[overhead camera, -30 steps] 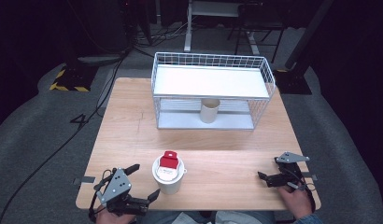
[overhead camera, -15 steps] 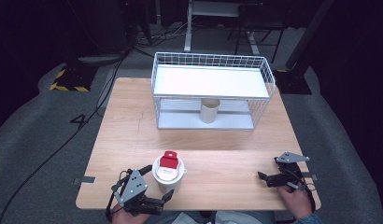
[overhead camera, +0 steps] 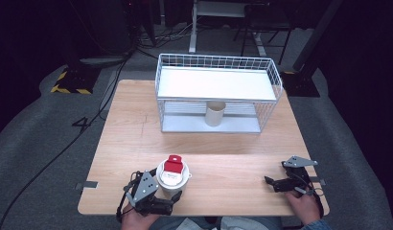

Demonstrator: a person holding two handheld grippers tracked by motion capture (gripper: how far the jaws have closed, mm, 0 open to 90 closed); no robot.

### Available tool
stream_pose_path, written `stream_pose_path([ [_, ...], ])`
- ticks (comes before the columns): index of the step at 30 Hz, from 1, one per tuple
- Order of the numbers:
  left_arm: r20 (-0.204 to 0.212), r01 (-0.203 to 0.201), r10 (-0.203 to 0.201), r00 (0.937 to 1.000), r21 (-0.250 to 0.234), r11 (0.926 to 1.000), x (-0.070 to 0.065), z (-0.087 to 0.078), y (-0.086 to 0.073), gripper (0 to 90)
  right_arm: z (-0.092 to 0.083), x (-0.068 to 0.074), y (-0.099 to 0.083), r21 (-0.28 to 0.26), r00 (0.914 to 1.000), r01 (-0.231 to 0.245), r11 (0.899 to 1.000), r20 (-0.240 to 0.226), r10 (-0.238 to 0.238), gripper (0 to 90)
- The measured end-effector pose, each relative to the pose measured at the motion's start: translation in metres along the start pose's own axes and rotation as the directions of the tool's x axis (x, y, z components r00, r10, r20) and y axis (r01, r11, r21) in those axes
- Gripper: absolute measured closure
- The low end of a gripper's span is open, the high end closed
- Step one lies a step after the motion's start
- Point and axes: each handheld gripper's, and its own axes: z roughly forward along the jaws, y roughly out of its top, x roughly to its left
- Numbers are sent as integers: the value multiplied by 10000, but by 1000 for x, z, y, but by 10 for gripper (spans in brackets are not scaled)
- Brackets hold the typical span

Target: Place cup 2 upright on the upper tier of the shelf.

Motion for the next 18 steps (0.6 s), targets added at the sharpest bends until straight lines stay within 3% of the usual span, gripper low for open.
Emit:
stream_pose_path([
  [6, -26, -44, 45, 10000, 220, 9997, 0, 10, -4, 0, 0, 0, 0, 0, 10000, 2, 10000, 1, -2, 4],
  [9, -138, 21, -18, 9999, 162, 9999, 3, 14, -7, 0, 0, 0, 0, 2, 10000, 0, 10000, -1, 0, 4],
  [14, 195, 80, -79, 9998, -65, 9999, 7, 18, -12, 2, 0, 0, 0, 0, 10000, 3, 10000, 1, -3, 4],
  [18, 150, -94, 97, 9998, -179, 9998, 6, 18, -14, 9, 0, 0, 0, 1, 10000, -1, 10000, 0, 1, 4],
])
